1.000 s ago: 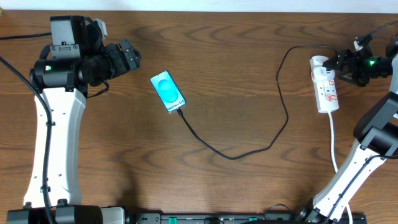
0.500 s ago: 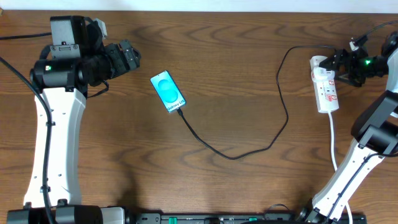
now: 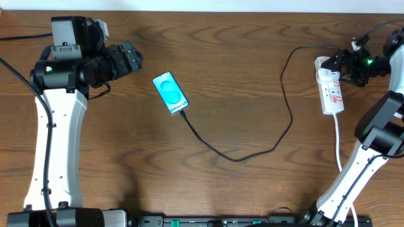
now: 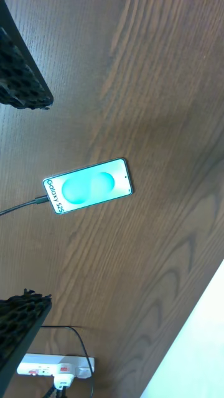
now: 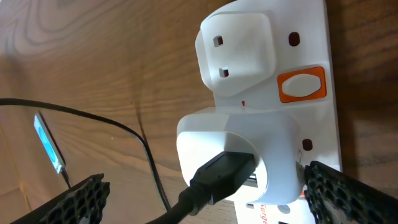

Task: Plug charger to phone and switch on socket
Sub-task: 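Press the orange switch beside the charger with the right gripper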

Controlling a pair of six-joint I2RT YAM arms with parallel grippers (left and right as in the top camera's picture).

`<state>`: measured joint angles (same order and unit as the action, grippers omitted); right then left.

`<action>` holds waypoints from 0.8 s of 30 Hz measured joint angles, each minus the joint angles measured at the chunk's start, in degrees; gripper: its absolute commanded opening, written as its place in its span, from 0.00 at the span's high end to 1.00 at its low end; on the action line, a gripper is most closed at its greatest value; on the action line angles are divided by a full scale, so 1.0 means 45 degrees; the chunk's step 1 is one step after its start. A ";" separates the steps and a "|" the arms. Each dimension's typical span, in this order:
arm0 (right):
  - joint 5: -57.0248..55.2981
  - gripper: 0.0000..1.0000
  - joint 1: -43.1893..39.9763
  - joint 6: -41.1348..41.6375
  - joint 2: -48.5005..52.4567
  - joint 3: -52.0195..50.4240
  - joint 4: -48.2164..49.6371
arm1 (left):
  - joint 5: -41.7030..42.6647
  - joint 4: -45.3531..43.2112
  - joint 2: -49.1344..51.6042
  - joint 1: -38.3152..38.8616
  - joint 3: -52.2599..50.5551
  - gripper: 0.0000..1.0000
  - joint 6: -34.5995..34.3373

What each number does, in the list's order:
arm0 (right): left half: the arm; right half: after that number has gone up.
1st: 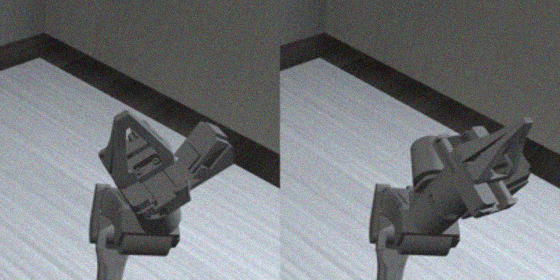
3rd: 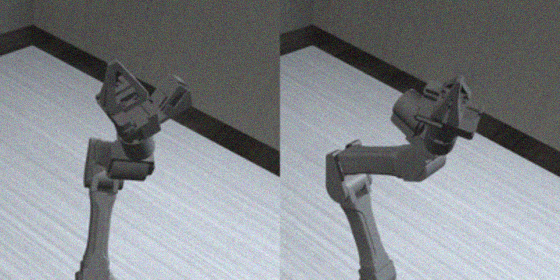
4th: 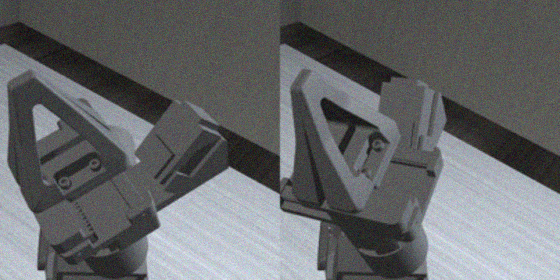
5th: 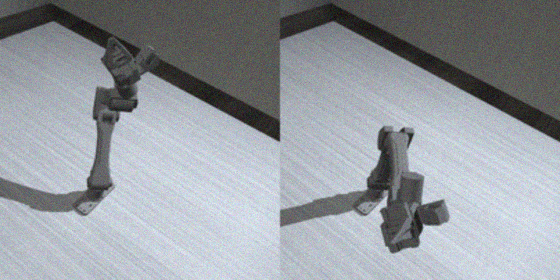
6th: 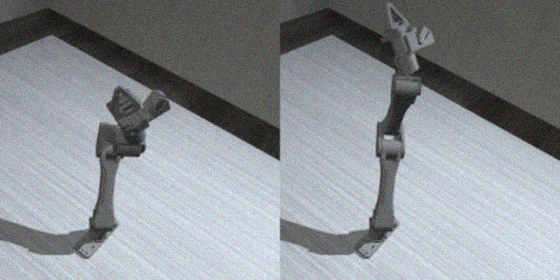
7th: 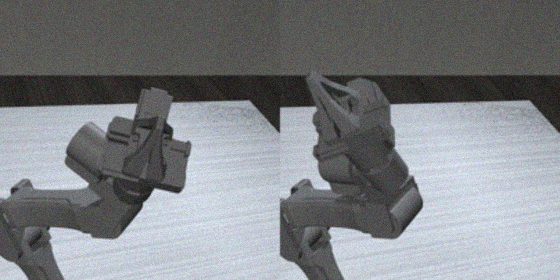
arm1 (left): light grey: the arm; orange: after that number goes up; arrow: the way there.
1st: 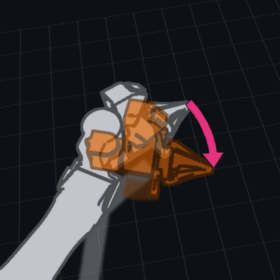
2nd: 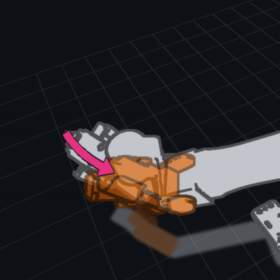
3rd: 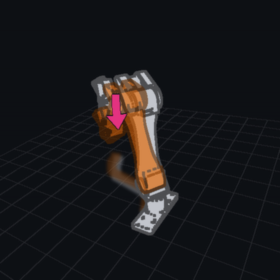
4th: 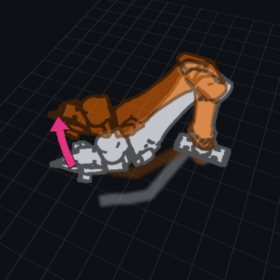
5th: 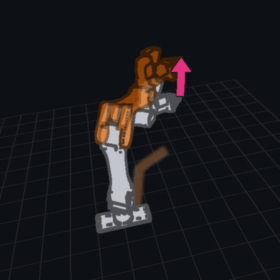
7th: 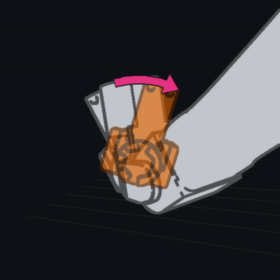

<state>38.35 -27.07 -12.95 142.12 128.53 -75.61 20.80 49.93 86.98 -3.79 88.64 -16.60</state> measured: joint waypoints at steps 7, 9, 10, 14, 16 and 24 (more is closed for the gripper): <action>-0.0019 0.01 0.0000 0.0000 0.0000 0.0000 -0.0087 | 0.0000 0.0000 0.0000 0.0000 0.0000 0.06 0.0000; -0.0049 0.01 0.0000 0.0000 0.0005 0.0000 -0.0175 | 0.0000 0.0000 0.0000 0.0000 0.0000 0.06 0.0000; -0.0058 0.01 0.0000 0.0000 0.0005 -0.0005 -0.0214 | 0.0000 0.0000 0.0000 0.0000 0.0000 0.06 0.0000; -0.0102 0.01 0.0000 0.0000 0.0000 -0.0005 -0.0316 | 0.0000 0.0000 0.0000 0.0000 0.0000 0.06 0.0000; -0.0126 0.01 0.0000 0.0000 0.0000 -0.0005 -0.0359 | 0.0000 0.0000 0.0000 0.0000 0.0000 0.06 0.0000; -0.0248 0.01 0.0000 0.0005 0.0005 -0.0005 -0.0573 | 0.0000 0.0000 0.0000 0.0000 0.0000 0.06 0.0000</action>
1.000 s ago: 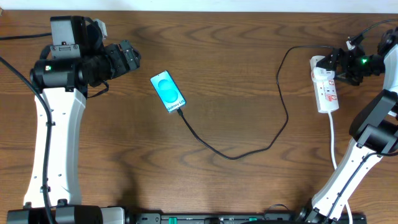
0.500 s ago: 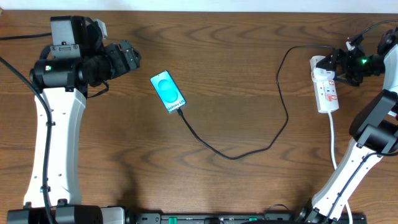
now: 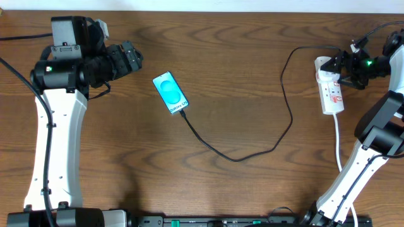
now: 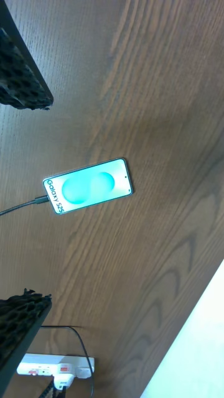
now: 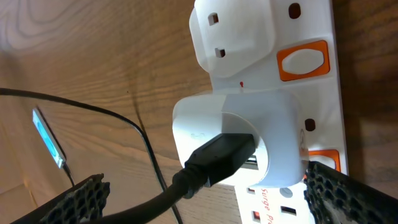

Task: Plug charger to phone and switch on socket
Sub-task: 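Press the orange switch beside the charger with the right gripper, then hold the right gripper pressed on the orange switch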

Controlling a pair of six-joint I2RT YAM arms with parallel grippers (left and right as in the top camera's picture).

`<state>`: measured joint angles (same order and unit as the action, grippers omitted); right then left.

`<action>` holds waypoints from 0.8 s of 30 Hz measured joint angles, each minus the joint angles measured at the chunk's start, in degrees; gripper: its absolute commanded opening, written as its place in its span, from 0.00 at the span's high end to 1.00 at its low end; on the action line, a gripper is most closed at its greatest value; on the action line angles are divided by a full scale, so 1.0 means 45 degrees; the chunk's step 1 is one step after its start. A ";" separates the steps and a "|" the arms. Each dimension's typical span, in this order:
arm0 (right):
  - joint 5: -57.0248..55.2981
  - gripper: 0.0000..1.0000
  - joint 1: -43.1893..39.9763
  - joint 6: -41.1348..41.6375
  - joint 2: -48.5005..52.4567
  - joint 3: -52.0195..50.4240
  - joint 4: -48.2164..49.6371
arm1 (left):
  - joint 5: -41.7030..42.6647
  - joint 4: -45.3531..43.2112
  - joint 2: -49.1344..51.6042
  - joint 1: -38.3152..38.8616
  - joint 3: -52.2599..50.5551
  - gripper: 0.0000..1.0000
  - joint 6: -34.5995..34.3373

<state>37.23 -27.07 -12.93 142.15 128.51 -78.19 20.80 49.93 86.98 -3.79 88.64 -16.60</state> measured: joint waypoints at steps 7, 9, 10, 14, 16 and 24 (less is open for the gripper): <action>-0.0223 0.01 0.0073 0.0000 0.0000 -0.0117 0.0063 | 0.0000 0.0000 0.0000 0.0000 0.0000 0.06 0.0000; -0.0257 0.01 0.0092 0.0005 -0.0005 -0.0170 0.0112 | 0.0000 0.0000 0.0000 0.0000 0.0000 0.06 0.0000; -0.0272 0.01 0.0107 0.0005 0.0000 -0.0189 0.0151 | 0.0000 0.0000 0.0000 0.0000 0.0000 0.06 0.0000; -0.0277 0.01 0.0117 0.0010 0.0000 -0.0194 0.0257 | 0.0000 0.0000 0.0000 0.0000 0.0000 0.06 0.0000; -0.0282 0.01 0.0117 0.0015 0.0000 -0.0194 0.0262 | 0.0000 0.0000 0.0000 0.0000 0.0000 0.05 0.0000; -0.0282 0.01 0.0117 0.0049 -0.0005 -0.0340 0.0311 | 0.0000 0.0000 0.0000 0.0000 0.0000 0.06 0.0000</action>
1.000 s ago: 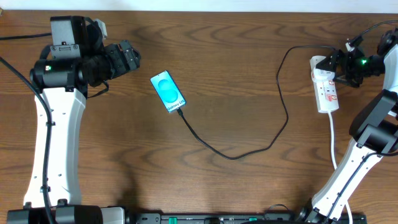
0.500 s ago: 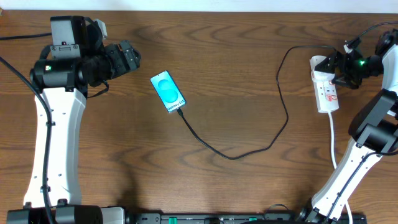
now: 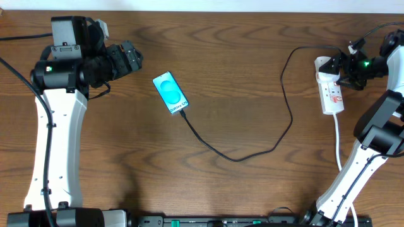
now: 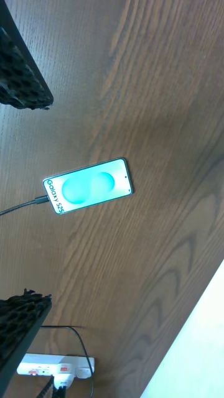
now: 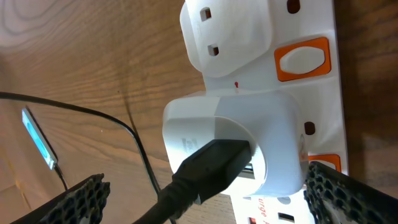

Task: Plug charger to phone and switch on socket
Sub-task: 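Hold the right gripper pressed on the orange switch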

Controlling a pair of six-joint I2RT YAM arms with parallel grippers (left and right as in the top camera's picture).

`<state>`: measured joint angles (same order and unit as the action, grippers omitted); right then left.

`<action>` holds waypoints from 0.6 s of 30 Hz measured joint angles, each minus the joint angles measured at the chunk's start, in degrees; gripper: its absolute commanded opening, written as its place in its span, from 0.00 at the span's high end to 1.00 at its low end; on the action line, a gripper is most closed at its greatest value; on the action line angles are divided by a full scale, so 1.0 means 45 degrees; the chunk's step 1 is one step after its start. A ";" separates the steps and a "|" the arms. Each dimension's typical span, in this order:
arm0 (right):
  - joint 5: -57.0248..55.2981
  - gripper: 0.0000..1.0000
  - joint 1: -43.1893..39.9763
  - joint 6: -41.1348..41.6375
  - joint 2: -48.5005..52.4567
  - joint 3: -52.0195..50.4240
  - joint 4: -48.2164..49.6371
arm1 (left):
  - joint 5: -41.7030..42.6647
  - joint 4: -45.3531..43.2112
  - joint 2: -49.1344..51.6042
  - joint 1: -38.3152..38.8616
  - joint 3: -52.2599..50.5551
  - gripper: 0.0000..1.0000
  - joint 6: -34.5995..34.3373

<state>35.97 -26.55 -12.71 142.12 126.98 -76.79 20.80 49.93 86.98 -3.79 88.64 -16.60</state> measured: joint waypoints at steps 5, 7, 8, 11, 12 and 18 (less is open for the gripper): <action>-0.0131 0.01 -0.0005 0.0000 0.0000 -0.0175 0.0311 | 0.0000 0.0000 0.0000 0.0000 0.0000 0.06 0.0000; -0.0160 0.01 -0.0019 0.0000 0.0000 -0.0262 0.0437 | 0.0000 0.0000 0.0000 0.0000 0.0000 0.06 0.0000; -0.0151 0.01 -0.0029 0.0000 0.0000 -0.0296 0.0495 | 0.0000 0.0000 0.0000 0.0000 0.0000 0.05 0.0000; -0.0146 0.01 -0.0039 0.0000 -0.0005 -0.0335 0.0549 | 0.0000 0.0000 0.0000 0.0000 0.0000 0.06 0.0000; -0.0146 0.01 -0.0039 0.0000 -0.0005 -0.0340 0.0549 | 0.0000 0.0000 0.0000 0.0000 0.0000 0.06 0.0000; -0.0141 0.01 -0.0039 -0.0005 -0.0005 -0.0340 0.0534 | 0.0000 0.0000 0.0000 0.0000 0.0000 0.06 0.0000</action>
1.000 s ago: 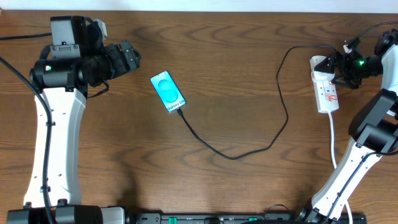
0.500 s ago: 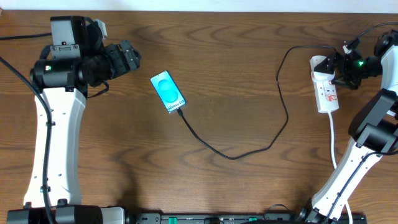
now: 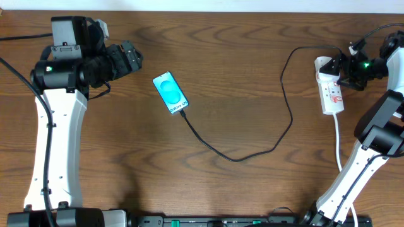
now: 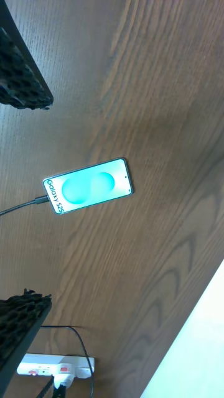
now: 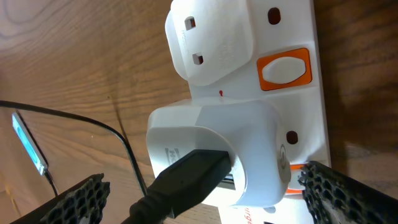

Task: Plug charger to phone and switch on socket
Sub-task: 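Hold the right gripper pressed on the orange switch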

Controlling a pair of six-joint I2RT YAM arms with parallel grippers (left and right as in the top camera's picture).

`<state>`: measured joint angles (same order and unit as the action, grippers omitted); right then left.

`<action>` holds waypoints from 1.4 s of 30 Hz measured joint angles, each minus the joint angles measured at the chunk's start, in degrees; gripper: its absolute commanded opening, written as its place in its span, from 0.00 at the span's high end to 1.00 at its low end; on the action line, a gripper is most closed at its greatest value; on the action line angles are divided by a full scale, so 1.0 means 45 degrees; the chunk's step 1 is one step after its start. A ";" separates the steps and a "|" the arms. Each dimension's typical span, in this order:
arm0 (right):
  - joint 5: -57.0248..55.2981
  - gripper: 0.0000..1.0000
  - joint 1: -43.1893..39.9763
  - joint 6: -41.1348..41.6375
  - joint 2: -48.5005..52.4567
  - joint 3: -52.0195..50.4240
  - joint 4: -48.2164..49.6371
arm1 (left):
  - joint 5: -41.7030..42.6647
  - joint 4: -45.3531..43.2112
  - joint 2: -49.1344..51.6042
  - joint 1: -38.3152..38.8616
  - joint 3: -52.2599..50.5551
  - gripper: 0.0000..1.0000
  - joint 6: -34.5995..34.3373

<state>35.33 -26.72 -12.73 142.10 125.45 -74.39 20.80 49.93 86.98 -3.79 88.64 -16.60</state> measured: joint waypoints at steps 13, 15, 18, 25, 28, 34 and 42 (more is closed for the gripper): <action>0.0053 0.01 0.0005 0.0005 0.0000 0.0000 -0.0024 | 0.0000 0.0000 0.0000 0.0000 0.0000 0.06 0.0000; 0.0073 0.01 0.0005 0.0010 0.0000 0.0000 -0.0024 | 0.0000 0.0000 0.0000 0.0000 0.0000 0.06 0.0000; 0.0170 0.01 0.0005 0.0010 0.0000 0.0000 -0.0034 | 0.0005 0.0000 0.0000 0.0000 0.0000 0.06 0.0000; 0.0233 0.01 0.0005 0.0015 -0.0005 0.0000 -0.0049 | 0.0000 0.0000 0.0000 0.0000 0.0000 0.06 0.0000; 0.0306 0.01 0.0005 0.0015 -0.0015 0.0000 -0.0087 | 0.0000 0.0000 0.0000 0.0000 0.0000 0.06 0.0000; 0.0578 0.01 0.0005 0.0019 -0.0019 0.0000 -0.0219 | 0.0000 0.0000 0.0000 0.0000 0.0000 0.06 0.0000; 0.0714 0.01 0.0024 0.0049 -0.0019 -0.0024 -0.0291 | 0.0000 0.0005 0.0000 0.0000 0.0000 0.06 0.0000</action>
<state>38.54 -26.61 -12.51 142.02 125.34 -75.70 20.80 49.95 86.98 -3.79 88.64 -16.60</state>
